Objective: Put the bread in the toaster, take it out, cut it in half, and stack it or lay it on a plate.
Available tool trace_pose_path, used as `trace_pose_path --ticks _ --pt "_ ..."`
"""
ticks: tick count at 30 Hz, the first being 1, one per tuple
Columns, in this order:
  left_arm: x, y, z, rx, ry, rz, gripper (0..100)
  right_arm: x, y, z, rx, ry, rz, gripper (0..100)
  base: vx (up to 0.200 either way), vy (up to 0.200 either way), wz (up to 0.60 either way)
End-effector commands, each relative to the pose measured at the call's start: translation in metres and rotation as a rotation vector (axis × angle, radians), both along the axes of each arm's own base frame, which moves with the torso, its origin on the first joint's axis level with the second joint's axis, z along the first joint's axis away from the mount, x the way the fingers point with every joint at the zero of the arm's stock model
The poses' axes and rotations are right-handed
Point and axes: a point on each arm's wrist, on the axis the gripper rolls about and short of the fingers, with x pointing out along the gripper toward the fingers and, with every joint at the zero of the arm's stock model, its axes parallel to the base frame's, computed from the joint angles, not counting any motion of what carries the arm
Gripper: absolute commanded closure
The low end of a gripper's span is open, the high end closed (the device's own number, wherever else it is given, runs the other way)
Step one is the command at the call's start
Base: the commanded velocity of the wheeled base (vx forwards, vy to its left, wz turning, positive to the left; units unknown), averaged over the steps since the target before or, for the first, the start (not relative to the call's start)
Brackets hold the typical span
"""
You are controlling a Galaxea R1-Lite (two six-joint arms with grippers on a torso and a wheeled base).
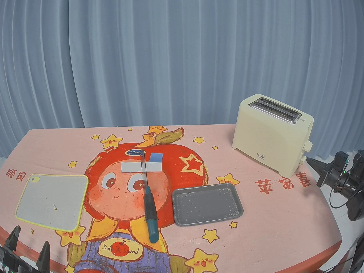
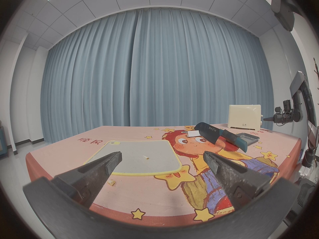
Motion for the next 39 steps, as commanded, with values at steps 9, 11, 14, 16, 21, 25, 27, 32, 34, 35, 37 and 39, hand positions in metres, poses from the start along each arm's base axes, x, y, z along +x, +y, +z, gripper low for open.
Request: trace_pose_path --ticks 9,11,14,16,21,25,27,32,34,35,37,39 --pt "0.001 0.000 -0.004 0.000 0.017 0.000 0 0.009 0.000 -0.005 -0.005 0.005 -0.018 100 0.000 0.000 0.00" --pt "0.001 0.000 -0.004 0.000 0.017 0.000 0 0.011 -0.001 -0.005 -0.008 0.001 -0.027 100 0.000 0.000 0.00" --pt "0.001 0.000 -0.004 0.000 0.017 0.000 0 0.012 -0.001 -0.005 -0.009 -0.004 -0.027 100 0.000 0.000 0.00" --pt "0.001 0.000 -0.004 0.000 0.017 0.000 0 0.013 0.001 -0.004 -0.010 -0.007 -0.020 100 0.000 0.000 0.00" --pt "0.001 0.000 -0.004 0.000 0.017 0.000 0 0.014 0.003 -0.004 -0.011 -0.011 -0.016 100 0.000 0.000 0.00" --pt "0.001 0.000 -0.004 0.000 0.017 0.000 0 0.018 0.002 -0.006 -0.013 -0.009 -0.028 100 0.000 0.000 0.00" --pt "0.001 0.000 -0.004 0.000 0.017 0.000 0 0.019 0.001 -0.006 -0.014 -0.012 -0.028 100 0.000 0.000 0.00" --pt "0.001 0.000 -0.004 0.000 0.017 0.000 0 0.019 0.002 -0.008 -0.012 -0.002 -0.026 100 0.000 0.000 0.00" --pt "0.001 0.000 -0.004 0.000 0.017 0.000 0 0.019 0.002 -0.009 -0.011 0.004 -0.026 100 0.000 0.000 0.00" --pt "0.001 0.000 -0.004 0.000 0.017 0.000 0 0.019 0.002 -0.009 -0.012 0.004 -0.028 100 0.000 0.000 0.00" --pt "0.001 0.000 -0.004 0.000 0.017 0.000 0 0.019 0.002 -0.010 -0.011 0.007 -0.026 100 0.000 0.000 0.00" --pt "0.001 0.000 -0.004 0.000 0.017 0.000 0 0.018 0.002 -0.010 -0.012 0.011 -0.024 100 0.000 0.000 0.00"
